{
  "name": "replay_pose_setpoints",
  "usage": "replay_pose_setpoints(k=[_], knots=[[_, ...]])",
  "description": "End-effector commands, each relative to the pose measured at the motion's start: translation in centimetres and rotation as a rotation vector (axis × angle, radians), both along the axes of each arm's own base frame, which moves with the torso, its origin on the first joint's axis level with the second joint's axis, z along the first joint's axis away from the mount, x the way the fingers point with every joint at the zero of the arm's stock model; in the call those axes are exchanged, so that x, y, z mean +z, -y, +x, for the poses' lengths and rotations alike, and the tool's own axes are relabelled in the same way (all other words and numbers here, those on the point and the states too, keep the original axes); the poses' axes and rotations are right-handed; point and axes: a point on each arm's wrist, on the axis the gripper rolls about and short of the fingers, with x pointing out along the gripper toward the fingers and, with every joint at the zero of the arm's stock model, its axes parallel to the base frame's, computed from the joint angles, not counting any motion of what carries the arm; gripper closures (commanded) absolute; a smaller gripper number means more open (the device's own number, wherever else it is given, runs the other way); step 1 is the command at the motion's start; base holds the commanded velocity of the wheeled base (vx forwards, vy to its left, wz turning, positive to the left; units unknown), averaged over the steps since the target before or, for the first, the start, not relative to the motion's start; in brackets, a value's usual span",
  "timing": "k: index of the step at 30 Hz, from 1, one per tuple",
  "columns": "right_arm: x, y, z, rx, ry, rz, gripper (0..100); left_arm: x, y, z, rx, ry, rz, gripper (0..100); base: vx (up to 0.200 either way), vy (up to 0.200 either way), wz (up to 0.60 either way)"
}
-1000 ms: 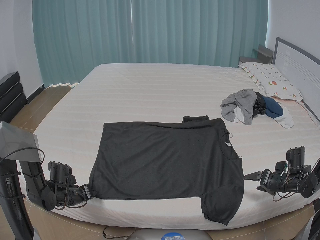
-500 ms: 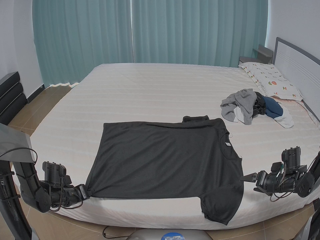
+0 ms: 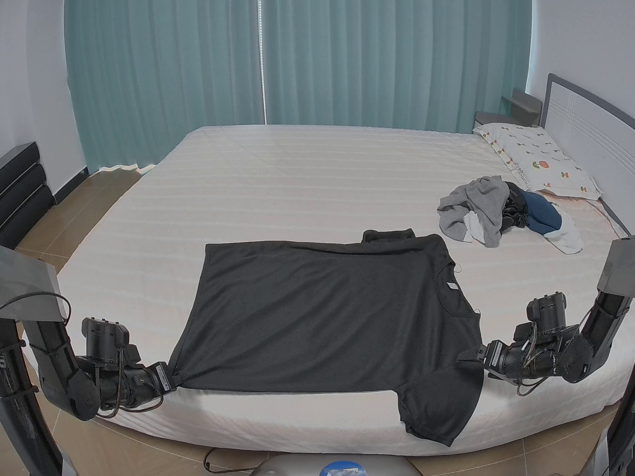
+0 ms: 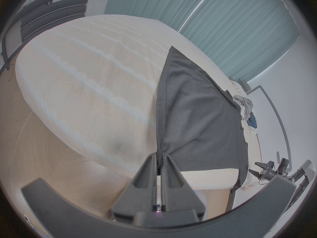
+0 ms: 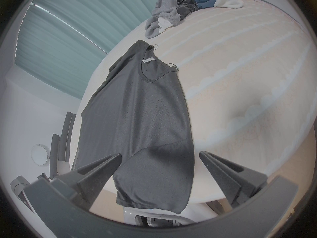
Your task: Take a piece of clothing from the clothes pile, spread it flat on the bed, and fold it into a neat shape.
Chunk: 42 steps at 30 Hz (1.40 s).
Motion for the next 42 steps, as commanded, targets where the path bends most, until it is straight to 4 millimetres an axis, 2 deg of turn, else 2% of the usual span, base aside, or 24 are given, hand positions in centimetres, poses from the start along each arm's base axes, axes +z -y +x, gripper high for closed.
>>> replay_pose_setpoints(k=[1,2,3,11,18,23,24,31,33,37,42], knots=[[-1.3,0.0,0.7,-0.004,-0.032,-0.003,0,-0.1,0.0,0.0,0.001,-0.002,0.000,100,0.000,0.000,0.00],[-1.4,0.0,0.9,-0.006,-0.027,-0.004,0,-0.1,0.0,0.0,0.001,-0.003,0.000,100,0.000,0.000,0.00],[-1.4,0.0,1.1,-0.008,-0.025,-0.004,100,-0.1,0.0,0.0,0.001,-0.002,0.000,100,0.000,0.000,0.00],[-0.2,0.6,3.3,-0.046,0.054,0.015,100,-0.1,0.0,-0.1,0.000,-0.006,0.001,100,0.000,0.000,0.00],[0.1,0.6,4.4,-0.047,0.085,0.018,100,-0.1,0.0,-0.1,0.001,-0.005,0.002,100,0.000,0.000,0.00],[-0.4,0.6,5.0,-0.050,0.085,0.017,100,-0.1,0.0,-0.1,0.002,-0.006,0.003,100,0.000,0.000,0.00],[-0.6,0.6,5.0,-0.050,0.082,0.016,0,-0.1,0.0,-0.1,0.001,-0.006,0.002,100,0.000,0.000,0.00],[0.0,1.5,4.6,-0.059,0.097,0.016,0,-0.1,0.0,-0.1,0.002,-0.006,0.001,100,0.000,0.000,0.00],[0.4,1.9,4.0,-0.049,0.100,0.011,0,-0.1,-0.1,0.0,0.004,-0.005,0.001,100,0.000,0.000,0.00],[1.2,3.6,1.6,0.082,0.130,-0.009,0,-0.1,-0.1,0.0,0.004,-0.005,0.001,100,0.000,0.000,0.00],[0.2,3.7,-0.7,0.194,0.087,0.001,0,-0.1,-0.1,0.0,0.004,-0.003,0.001,100,0.000,0.000,0.00]])
